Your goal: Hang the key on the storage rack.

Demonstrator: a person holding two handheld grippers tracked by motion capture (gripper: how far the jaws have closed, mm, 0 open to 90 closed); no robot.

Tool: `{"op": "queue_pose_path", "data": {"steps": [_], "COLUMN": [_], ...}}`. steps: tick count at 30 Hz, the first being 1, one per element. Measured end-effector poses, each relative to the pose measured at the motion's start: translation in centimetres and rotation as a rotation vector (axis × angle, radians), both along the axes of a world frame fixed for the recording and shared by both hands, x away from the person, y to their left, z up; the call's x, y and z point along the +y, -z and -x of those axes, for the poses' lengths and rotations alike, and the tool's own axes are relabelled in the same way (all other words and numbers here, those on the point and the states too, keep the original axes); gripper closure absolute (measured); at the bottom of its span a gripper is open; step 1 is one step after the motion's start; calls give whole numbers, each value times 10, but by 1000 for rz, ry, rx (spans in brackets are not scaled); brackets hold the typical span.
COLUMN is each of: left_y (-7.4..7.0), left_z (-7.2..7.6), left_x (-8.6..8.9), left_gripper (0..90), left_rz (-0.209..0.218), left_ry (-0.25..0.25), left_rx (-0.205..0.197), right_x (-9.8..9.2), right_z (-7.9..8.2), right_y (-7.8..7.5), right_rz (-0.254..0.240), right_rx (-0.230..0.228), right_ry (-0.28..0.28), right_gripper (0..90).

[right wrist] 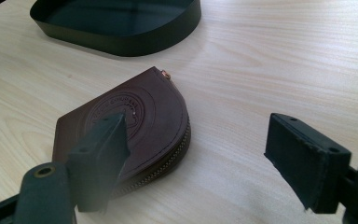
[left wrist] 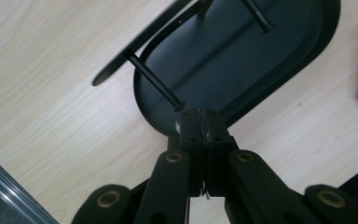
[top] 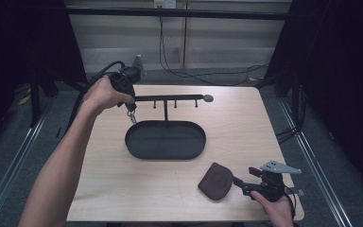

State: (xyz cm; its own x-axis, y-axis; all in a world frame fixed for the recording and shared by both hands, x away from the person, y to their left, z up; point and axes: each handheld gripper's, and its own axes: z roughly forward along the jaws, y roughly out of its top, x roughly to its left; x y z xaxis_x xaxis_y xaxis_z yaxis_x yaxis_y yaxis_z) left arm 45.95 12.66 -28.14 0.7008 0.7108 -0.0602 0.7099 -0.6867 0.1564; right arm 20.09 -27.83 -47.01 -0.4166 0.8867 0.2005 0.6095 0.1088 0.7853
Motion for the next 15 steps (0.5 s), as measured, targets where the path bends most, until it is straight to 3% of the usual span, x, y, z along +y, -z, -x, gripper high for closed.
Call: {"op": "queue_pose_path", "data": {"steps": [4, 15], "left_y": [-1, 1], "left_z": [-2, -6], "left_x": [3, 2], "left_gripper": [893, 893], "left_rz": [12, 33], "left_ry": [-24, -22], "left_rx": [-10, 1], "right_x": [0, 0], "right_z": [0, 0], "right_y": [0, 0], "right_rz": [1, 4], "right_rx": [2, 3], "right_ry": [-5, -5], "right_gripper": [208, 208]}}
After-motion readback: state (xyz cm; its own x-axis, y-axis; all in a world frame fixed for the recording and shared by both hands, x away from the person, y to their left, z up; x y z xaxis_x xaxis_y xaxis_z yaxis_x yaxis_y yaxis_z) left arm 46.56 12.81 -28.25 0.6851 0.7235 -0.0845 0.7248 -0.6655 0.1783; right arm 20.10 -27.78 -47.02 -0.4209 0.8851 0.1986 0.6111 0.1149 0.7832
